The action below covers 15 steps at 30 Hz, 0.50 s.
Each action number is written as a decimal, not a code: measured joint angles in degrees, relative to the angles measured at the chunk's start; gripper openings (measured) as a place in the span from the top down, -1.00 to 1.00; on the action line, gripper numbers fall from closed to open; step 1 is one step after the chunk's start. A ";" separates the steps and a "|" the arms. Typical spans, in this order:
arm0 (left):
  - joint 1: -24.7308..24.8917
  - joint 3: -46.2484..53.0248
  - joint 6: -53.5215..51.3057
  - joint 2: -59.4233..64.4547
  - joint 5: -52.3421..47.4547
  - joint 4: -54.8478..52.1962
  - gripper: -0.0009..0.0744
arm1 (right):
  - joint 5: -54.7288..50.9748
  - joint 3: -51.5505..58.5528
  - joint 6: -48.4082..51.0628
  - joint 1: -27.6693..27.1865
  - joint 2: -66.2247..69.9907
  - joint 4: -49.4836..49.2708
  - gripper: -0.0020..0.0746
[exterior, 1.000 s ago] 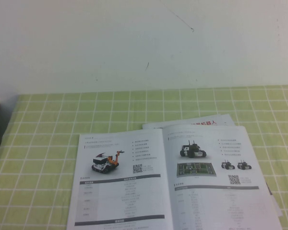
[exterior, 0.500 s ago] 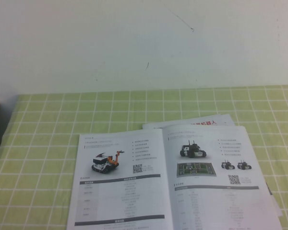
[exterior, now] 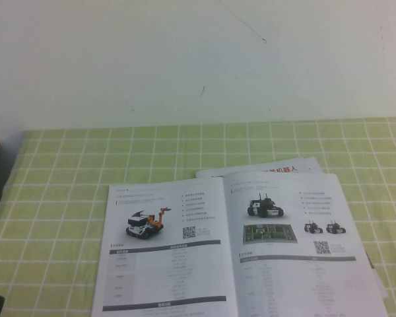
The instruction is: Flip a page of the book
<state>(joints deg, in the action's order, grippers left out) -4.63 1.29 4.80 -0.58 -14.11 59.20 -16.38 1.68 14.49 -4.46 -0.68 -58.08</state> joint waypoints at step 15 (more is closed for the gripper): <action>0.00 0.00 -8.23 0.00 -0.22 -1.12 0.99 | 3.36 0.00 16.41 0.00 0.00 -1.05 0.96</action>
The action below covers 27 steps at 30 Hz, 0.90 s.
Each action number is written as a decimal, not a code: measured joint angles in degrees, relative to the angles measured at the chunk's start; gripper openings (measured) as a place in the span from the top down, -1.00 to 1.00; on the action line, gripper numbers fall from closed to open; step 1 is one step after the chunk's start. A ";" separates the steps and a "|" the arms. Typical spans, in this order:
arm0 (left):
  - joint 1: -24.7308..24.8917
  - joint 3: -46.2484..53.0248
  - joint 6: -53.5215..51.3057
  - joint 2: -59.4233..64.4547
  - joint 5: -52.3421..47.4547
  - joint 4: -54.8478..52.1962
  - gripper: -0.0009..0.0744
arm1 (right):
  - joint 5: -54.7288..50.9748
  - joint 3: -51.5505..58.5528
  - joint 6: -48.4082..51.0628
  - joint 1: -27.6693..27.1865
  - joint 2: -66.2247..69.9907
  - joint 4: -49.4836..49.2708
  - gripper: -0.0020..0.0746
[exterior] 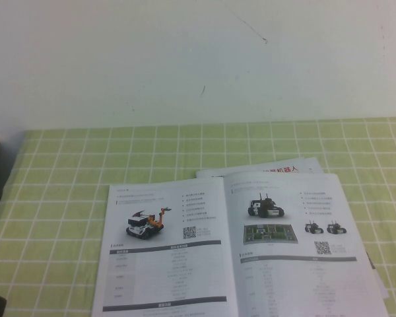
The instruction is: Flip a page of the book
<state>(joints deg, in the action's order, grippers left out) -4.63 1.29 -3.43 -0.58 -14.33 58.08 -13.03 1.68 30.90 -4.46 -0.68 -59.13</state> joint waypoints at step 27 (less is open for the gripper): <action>0.00 -43.79 -42.64 59.25 -29.12 -6.66 0.99 | -17.58 -24.65 41.72 0.00 40.50 -1.21 0.96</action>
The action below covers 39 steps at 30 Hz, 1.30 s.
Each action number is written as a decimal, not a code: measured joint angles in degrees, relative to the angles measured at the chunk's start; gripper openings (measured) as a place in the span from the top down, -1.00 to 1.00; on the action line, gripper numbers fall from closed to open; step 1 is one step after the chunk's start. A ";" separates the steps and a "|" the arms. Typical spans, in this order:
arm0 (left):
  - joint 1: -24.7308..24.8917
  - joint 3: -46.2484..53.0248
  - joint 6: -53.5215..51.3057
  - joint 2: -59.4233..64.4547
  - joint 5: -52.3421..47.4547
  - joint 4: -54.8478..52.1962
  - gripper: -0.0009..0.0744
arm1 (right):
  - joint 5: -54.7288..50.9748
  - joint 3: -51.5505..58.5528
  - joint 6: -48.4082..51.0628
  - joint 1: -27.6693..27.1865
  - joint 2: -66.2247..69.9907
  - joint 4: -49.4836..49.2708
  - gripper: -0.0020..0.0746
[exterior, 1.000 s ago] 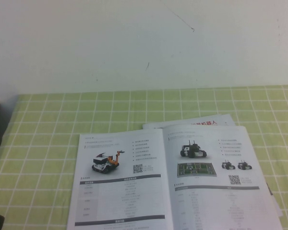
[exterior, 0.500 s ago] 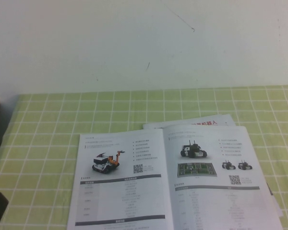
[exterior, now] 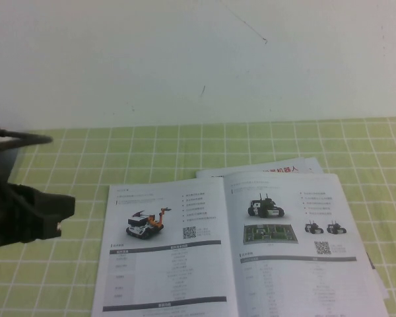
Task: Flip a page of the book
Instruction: Open the closed book
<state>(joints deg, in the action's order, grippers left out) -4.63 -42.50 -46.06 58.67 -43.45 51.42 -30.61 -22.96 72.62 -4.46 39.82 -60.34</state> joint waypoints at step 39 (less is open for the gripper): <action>34.76 -1.93 -3.97 39.20 26.05 4.31 0.98 | -11.52 -20.49 -53.11 13.70 34.53 54.96 0.96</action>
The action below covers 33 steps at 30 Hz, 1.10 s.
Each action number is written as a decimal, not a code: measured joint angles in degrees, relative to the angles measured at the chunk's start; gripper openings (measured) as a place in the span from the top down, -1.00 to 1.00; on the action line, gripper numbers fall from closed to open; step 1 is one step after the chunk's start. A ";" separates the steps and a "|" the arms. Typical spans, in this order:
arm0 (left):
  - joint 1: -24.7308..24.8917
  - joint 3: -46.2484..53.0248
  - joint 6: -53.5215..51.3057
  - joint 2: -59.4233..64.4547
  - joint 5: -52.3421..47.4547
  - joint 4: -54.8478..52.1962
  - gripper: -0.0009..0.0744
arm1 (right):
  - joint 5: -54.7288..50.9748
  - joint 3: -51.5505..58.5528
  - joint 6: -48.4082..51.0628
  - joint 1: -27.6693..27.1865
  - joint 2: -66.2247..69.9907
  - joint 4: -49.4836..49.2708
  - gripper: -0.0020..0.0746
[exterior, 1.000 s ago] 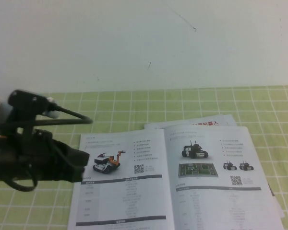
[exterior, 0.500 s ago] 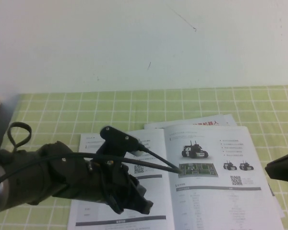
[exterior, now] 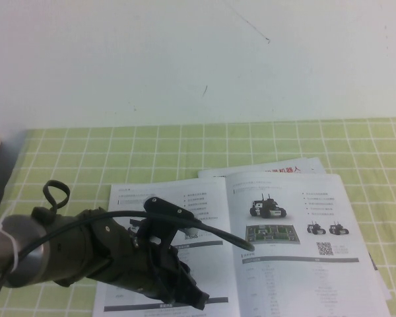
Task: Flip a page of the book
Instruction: Open the closed book
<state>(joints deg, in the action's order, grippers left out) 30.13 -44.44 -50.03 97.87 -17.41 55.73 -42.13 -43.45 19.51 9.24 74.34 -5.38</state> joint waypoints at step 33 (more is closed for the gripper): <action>0.00 -0.54 -0.29 2.24 -0.15 0.59 0.98 | 14.03 -0.69 -0.87 2.28 18.83 -10.46 -0.12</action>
<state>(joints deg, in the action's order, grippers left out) 30.13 -44.98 -50.32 100.11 -17.56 56.32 -28.10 -44.15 18.64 11.52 93.17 -15.84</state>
